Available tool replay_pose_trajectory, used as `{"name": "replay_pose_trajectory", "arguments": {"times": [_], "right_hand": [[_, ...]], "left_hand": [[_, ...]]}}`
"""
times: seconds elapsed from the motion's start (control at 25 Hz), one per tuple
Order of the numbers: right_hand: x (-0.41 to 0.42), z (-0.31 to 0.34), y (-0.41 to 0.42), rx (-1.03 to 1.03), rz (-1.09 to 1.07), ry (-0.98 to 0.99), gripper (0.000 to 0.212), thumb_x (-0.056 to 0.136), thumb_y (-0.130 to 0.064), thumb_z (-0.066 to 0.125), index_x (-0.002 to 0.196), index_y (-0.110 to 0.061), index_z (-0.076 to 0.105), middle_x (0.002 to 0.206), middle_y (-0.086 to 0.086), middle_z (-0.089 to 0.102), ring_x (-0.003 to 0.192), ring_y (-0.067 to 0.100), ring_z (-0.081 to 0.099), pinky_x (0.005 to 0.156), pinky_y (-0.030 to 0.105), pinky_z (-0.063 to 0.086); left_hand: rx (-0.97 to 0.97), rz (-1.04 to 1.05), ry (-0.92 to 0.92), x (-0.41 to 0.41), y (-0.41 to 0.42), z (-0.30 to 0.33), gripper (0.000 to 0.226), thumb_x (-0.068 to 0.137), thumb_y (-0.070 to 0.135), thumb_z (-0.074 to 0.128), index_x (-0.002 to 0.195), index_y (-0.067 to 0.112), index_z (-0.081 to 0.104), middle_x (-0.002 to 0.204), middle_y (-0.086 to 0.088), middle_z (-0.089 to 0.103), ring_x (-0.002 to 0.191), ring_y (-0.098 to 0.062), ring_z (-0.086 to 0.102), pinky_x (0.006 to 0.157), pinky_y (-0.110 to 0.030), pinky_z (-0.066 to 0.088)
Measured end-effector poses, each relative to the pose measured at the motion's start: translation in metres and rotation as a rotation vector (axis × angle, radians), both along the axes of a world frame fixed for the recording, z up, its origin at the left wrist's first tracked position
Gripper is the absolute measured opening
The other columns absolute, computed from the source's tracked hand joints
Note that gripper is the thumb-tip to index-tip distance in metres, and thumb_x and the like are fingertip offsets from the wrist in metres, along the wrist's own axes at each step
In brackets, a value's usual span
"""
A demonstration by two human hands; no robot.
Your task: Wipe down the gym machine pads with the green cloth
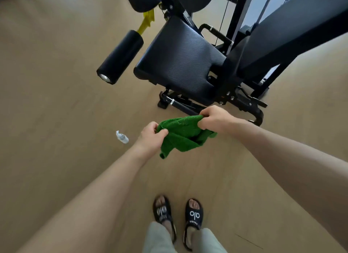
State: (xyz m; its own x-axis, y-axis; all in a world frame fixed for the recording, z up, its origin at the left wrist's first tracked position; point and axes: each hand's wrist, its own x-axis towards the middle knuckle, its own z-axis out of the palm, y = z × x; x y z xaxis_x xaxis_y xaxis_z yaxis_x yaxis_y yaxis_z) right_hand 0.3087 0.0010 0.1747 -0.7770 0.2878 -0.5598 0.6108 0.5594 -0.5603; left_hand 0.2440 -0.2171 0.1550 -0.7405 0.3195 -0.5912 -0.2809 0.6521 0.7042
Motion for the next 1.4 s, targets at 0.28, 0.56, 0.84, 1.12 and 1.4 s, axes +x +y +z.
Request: {"name": "replay_pose_trajectory", "arguments": {"times": [0.28,0.56,0.84,1.12,1.4], "right_hand": [[-0.123,-0.087,0.043,0.296,0.011,-0.035,0.010,0.082,-0.020,0.053,0.082,-0.021,0.063,0.088,0.001,0.066,0.088,0.026,0.064,0.068,0.032,0.049],[-0.204,-0.195,0.064,0.727,0.276,-0.095,0.029,0.087,-0.024,0.053,0.111,-0.021,0.069,0.118,0.008,0.049,0.112,0.030,0.043,0.090,0.039,0.039],[-0.211,-0.261,0.039,0.171,-0.303,0.006,0.018,0.105,-0.025,0.038,0.111,-0.011,0.048,0.107,0.012,0.061,0.086,0.032,0.055,0.069,0.036,0.038],[-0.219,-0.273,0.053,0.003,-0.050,-0.213,0.061,0.105,-0.047,0.011,0.101,-0.016,0.063,0.089,0.008,0.067,0.088,0.030,0.064,0.085,0.041,0.052],[-0.198,-0.259,0.053,0.072,-0.231,0.019,0.053,0.104,-0.052,0.018,0.114,-0.020,0.058,0.105,0.003,0.064,0.103,0.026,0.058,0.089,0.042,0.045]], "left_hand": [[0.050,0.079,-0.314,-0.096,0.068,-0.104,0.012,0.100,0.020,0.054,0.103,0.008,0.056,0.117,-0.018,0.069,0.105,-0.031,0.071,0.088,-0.044,0.061],[-0.015,0.190,-0.469,-0.149,0.109,-0.200,0.016,0.102,0.020,0.051,0.112,0.009,0.057,0.118,-0.012,0.067,0.104,-0.025,0.070,0.074,-0.030,0.059],[-0.202,0.151,-0.406,-0.172,0.118,-0.255,0.035,0.097,0.028,0.052,0.126,0.010,0.058,0.116,-0.010,0.070,0.108,-0.027,0.066,0.099,-0.045,0.054],[-0.248,0.105,-0.377,-0.184,0.134,-0.260,0.022,0.094,0.023,0.052,0.116,0.019,0.054,0.118,-0.009,0.067,0.110,-0.030,0.066,0.103,-0.050,0.051],[-0.330,0.063,-0.257,-0.192,0.142,-0.213,0.054,0.096,0.022,0.049,0.148,0.019,0.034,0.144,-0.012,0.049,0.120,-0.030,0.051,0.100,-0.035,0.042]]}}
